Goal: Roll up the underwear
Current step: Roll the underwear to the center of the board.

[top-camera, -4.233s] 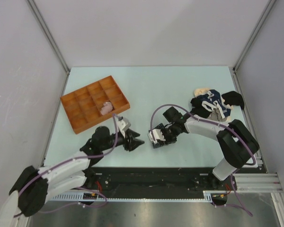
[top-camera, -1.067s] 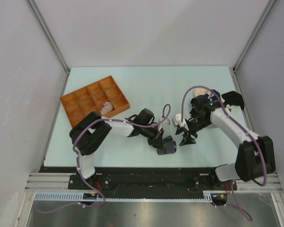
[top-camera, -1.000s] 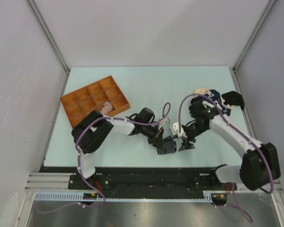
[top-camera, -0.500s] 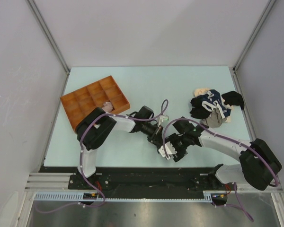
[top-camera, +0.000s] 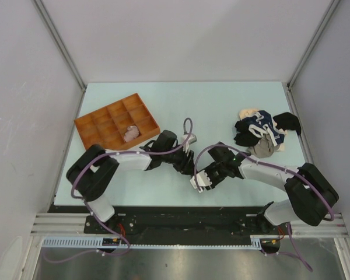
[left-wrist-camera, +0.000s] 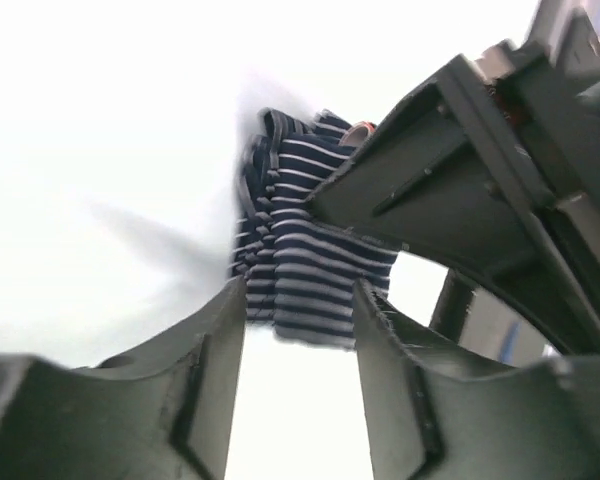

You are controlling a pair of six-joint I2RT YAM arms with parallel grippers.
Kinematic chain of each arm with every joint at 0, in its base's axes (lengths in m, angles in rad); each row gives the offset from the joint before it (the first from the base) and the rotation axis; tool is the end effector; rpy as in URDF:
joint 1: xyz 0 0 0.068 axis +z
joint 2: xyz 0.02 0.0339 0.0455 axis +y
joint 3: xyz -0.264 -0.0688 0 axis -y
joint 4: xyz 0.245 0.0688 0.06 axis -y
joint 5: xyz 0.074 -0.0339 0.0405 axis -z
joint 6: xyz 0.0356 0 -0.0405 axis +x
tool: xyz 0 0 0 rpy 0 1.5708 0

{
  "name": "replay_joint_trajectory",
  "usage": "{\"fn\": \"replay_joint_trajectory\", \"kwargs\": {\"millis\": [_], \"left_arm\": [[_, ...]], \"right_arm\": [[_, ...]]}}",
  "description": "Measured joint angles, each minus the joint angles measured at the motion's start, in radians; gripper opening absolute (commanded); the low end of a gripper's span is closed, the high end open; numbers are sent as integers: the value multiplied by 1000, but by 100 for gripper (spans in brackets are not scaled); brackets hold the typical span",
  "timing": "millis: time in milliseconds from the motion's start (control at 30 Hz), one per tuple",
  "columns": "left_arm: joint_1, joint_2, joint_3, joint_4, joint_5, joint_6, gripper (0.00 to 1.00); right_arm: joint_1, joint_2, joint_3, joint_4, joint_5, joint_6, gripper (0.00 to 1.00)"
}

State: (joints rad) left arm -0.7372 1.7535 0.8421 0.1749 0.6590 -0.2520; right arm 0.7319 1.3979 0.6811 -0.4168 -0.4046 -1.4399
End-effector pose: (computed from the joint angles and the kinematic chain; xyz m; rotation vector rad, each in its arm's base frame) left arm 0.2379 -0.2455 0.1476 0.9382 2.2630 -1.2385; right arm 0.1721 0.1734 0.1612 -2.3380 1.0989 0.2978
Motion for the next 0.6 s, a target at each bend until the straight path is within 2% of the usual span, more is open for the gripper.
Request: {"fn": "replay_joint_trajectory", "kwargs": {"millis": [133, 200, 267, 367, 567, 600], "left_arm": [[18, -155, -81, 31, -118, 8, 61], [28, -233, -138, 66, -159, 7, 65], [38, -301, -201, 108, -185, -1, 75], [68, -393, -320, 182, -212, -31, 79], [121, -438, -459, 303, -204, -110, 81], [123, -437, -469, 324, -201, -127, 89]], "right_arm": [[-30, 29, 44, -53, -42, 15, 29], [-50, 52, 75, -92, -73, 19, 29], [-70, 78, 109, -135, -103, 25, 28], [-97, 119, 163, -213, -149, 26, 28], [-133, 204, 254, -365, -227, 24, 27], [-138, 217, 266, -381, -237, 24, 27]]}}
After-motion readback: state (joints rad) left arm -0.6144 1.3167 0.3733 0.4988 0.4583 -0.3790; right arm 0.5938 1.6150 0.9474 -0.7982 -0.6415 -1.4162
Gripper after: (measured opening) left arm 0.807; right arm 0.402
